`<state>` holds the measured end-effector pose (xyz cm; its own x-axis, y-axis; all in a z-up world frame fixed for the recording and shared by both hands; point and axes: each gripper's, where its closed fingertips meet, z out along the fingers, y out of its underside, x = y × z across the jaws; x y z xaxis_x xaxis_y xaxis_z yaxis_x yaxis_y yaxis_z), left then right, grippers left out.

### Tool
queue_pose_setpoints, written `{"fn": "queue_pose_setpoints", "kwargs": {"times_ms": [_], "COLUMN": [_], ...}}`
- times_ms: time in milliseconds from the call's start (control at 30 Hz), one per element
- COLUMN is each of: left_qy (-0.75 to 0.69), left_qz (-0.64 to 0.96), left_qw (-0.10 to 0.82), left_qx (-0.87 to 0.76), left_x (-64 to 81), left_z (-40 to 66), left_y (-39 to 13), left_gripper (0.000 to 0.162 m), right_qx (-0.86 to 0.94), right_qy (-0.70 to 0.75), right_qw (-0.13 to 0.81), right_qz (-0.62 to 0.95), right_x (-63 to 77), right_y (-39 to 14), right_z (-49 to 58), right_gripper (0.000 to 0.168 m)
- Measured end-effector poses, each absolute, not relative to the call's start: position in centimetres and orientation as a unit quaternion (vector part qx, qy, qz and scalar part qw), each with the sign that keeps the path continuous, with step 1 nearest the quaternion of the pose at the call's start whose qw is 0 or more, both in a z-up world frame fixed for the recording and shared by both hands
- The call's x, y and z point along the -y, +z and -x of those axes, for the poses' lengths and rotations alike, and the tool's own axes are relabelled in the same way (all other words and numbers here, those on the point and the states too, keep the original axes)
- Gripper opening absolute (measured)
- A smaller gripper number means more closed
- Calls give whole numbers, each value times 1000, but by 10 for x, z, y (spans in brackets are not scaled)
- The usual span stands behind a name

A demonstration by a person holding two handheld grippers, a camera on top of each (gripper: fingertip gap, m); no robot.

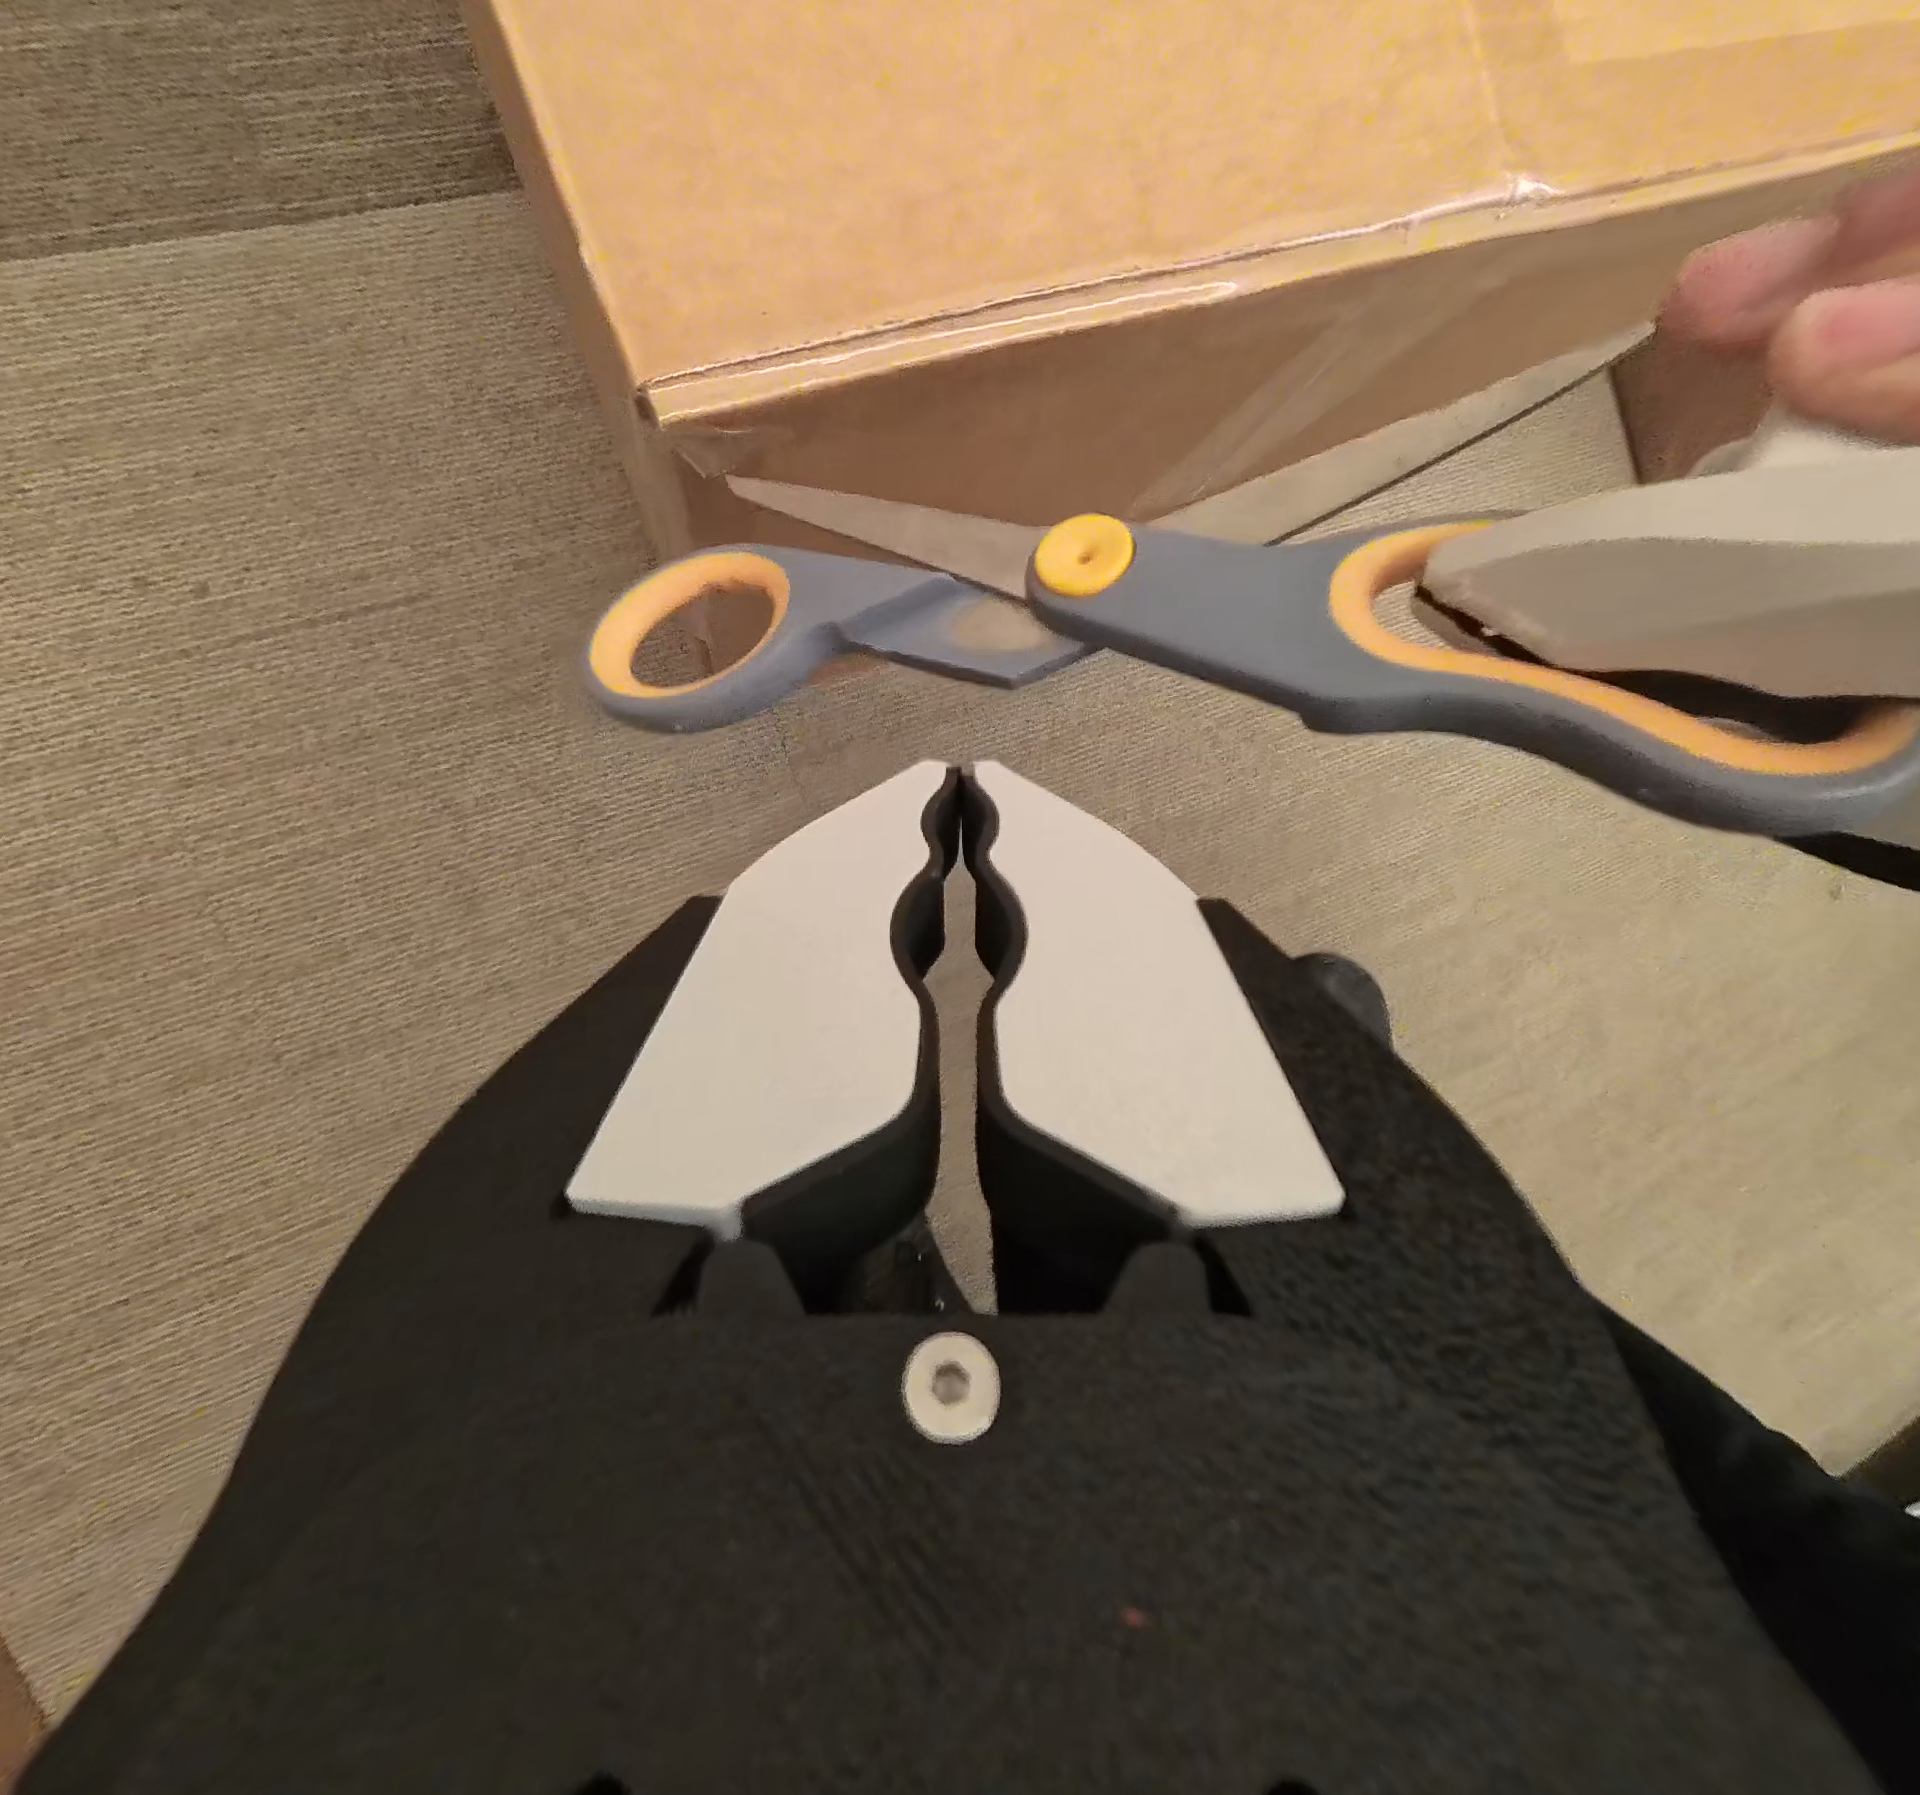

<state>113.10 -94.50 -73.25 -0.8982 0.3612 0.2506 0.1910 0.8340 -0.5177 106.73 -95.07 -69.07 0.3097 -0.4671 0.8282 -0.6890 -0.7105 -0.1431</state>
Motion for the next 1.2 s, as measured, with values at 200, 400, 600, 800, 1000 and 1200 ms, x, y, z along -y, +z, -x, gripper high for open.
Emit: {"fn": "queue_pose_setpoints", "kwargs": {"times_ms": [200,400,600,800,1000,1200], "left_qy": [259,265,265,267,272,246], "left_qz": [131,130,140,145,148,159], "left_qw": [178,180,177,174,167,175], "left_qx": [940,938,937,937,936,940], "left_x": [951,961,970,982,1000,1001], "left_z": [-1138,-1139,-1136,-1134,-1128,-1119], "left_y": [-736,-736,-735,-733,-733,-747], "left_gripper": [0,0,0,0,0,0], "right_qx": [368,388,416,433,437,439], "right_qy": [471,469,466,459,448,447], "right_qw": [122,133,125,114,112,110], "right_qz": [-792,-782,-770,-767,-772,-772], "right_x": [955,967,976,980,979,980], "right_y": [-693,-697,-704,-709,-713,-712], "right_z": [-1076,-1077,-1076,-1077,-1075,-1075], "right_gripper": [0,0,0,0,0,0]}}
